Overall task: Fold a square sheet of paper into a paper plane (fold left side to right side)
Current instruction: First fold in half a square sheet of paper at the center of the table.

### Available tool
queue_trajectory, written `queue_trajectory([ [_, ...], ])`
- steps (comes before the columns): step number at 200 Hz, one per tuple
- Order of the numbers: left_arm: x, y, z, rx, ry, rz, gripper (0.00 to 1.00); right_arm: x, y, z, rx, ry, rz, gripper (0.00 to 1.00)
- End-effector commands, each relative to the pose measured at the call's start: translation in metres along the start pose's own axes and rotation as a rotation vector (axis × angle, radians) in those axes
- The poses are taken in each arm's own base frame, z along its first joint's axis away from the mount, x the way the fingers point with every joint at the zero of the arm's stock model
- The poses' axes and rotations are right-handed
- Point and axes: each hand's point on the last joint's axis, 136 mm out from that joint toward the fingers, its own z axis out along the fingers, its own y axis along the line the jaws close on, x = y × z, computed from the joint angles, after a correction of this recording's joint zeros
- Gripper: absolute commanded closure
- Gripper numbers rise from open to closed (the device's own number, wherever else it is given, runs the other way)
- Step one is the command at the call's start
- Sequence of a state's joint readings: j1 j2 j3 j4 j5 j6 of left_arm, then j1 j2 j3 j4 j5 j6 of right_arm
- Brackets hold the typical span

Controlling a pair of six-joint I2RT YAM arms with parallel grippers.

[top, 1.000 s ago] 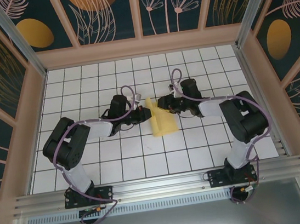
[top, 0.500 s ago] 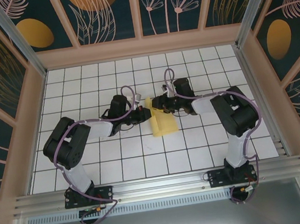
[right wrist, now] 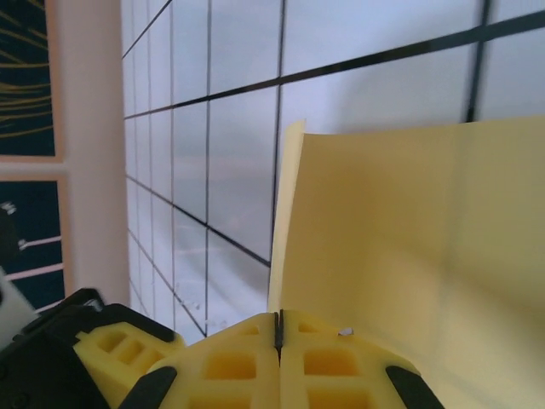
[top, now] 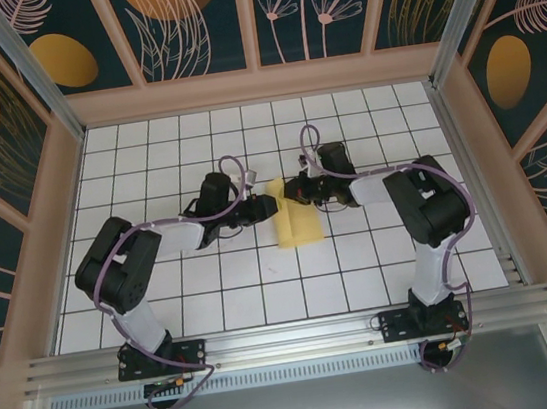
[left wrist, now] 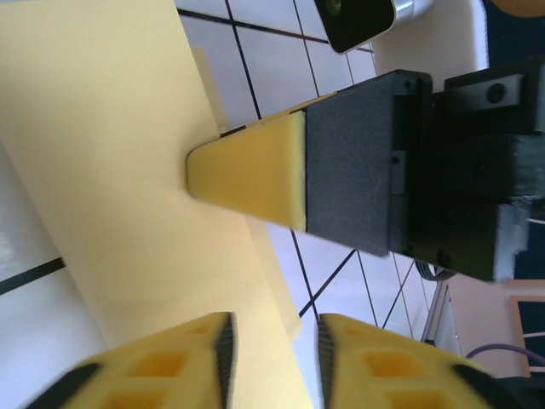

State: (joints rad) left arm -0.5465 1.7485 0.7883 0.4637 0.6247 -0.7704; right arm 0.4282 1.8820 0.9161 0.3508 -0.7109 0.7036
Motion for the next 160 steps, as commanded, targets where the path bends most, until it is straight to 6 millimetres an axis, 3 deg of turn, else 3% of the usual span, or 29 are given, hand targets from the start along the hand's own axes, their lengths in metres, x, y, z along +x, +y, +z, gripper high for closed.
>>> queue_trajectory([
  [1,-0.015,-0.010,-0.013,-0.054,-0.057,0.060,0.55,-0.015,-0.005,-0.021,0.062,-0.052,-0.049,1.00],
  [46,-0.019,0.002,-0.006,-0.113,-0.055,0.022,0.44,-0.019,-0.025,-0.037,0.125,-0.075,-0.040,1.00],
  [51,-0.015,0.010,0.001,-0.126,-0.035,0.003,0.43,-0.018,-0.026,-0.037,0.131,-0.073,-0.041,1.00],
  [160,-0.017,0.038,0.046,-0.248,0.036,-0.052,0.43,0.002,-0.046,-0.044,0.181,-0.066,-0.007,1.00],
])
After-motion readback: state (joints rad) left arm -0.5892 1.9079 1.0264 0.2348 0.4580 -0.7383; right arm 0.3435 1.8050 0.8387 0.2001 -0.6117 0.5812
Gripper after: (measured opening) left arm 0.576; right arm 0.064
